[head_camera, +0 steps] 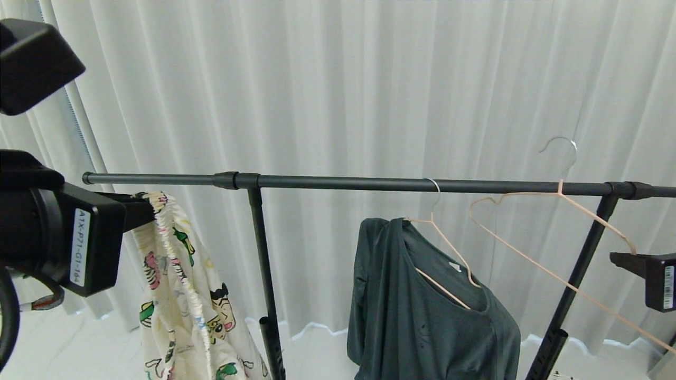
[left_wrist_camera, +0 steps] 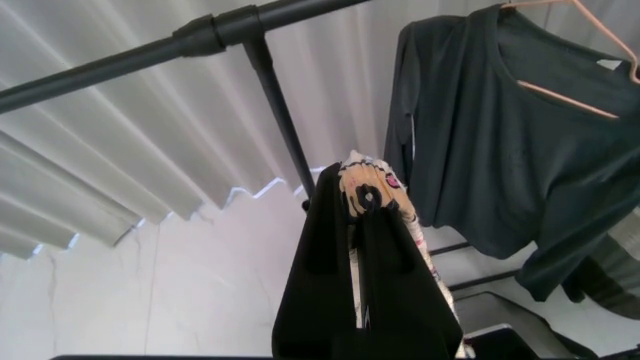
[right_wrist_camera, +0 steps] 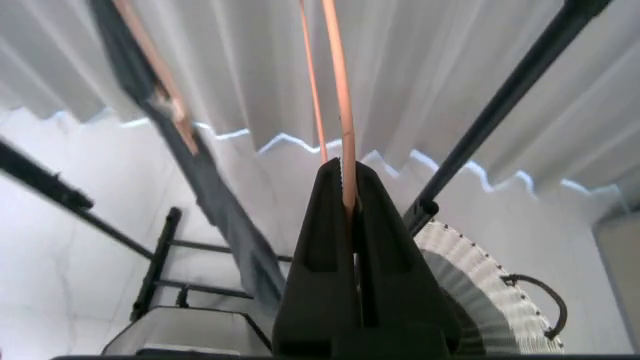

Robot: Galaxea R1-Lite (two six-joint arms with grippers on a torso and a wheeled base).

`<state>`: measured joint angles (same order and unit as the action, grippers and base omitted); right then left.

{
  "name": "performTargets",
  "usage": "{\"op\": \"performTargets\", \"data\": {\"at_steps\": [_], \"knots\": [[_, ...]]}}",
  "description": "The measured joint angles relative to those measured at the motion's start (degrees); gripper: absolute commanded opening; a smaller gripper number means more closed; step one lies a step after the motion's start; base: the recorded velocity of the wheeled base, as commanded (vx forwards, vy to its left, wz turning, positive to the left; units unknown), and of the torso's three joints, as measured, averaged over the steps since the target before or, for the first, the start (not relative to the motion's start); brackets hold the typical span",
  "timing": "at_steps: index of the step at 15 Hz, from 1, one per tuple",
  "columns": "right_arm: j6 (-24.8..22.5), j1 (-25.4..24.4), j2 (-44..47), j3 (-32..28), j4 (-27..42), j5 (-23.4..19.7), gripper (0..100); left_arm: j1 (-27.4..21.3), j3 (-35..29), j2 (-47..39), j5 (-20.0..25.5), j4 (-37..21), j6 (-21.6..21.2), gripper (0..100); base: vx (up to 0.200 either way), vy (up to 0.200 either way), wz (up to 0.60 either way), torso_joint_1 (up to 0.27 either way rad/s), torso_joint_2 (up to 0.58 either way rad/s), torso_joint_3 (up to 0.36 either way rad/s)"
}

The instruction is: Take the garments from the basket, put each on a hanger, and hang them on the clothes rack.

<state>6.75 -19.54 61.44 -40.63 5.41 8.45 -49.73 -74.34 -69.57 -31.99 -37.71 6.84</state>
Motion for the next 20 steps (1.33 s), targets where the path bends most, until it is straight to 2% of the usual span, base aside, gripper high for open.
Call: {"op": "performTargets", "data": {"at_steps": [3,11,15,16,18,20], "knots": [[-0.2,0.6,-4.3,1.0,0.1,-4.0,0,0.0,0.0,0.0,0.0,0.0,0.0,0,-0.200,0.000,0.00,-0.010,0.00,0.009],[-0.7,0.7,-16.1,4.7,0.5,-20.3,0,0.0,1.4,0.0,0.0,0.0,0.0,0,-0.200,0.000,0.00,-0.003,0.00,0.001],[-0.7,-0.2,-19.7,6.5,1.3,-24.0,0,0.1,2.6,-0.2,0.0,0.0,0.0,0,-0.200,0.000,0.00,0.000,0.00,0.001],[-0.7,-0.8,-20.2,7.0,1.4,-24.5,0,0.1,2.9,-0.4,0.0,0.0,0.0,0,0.000,0.000,0.00,0.000,0.00,0.000],[-0.7,-3.1,-20.8,7.6,1.3,-25.6,0,0.8,3.6,-1.1,0.0,0.8,0.0,0,0.000,0.000,0.00,0.000,0.00,0.000],[-0.7,-7.3,-21.1,8.1,1.4,-26.3,0,3.4,4.3,-2.7,-0.3,3.9,0.0,0,0.000,0.000,0.00,0.000,0.00,0.000]]}}
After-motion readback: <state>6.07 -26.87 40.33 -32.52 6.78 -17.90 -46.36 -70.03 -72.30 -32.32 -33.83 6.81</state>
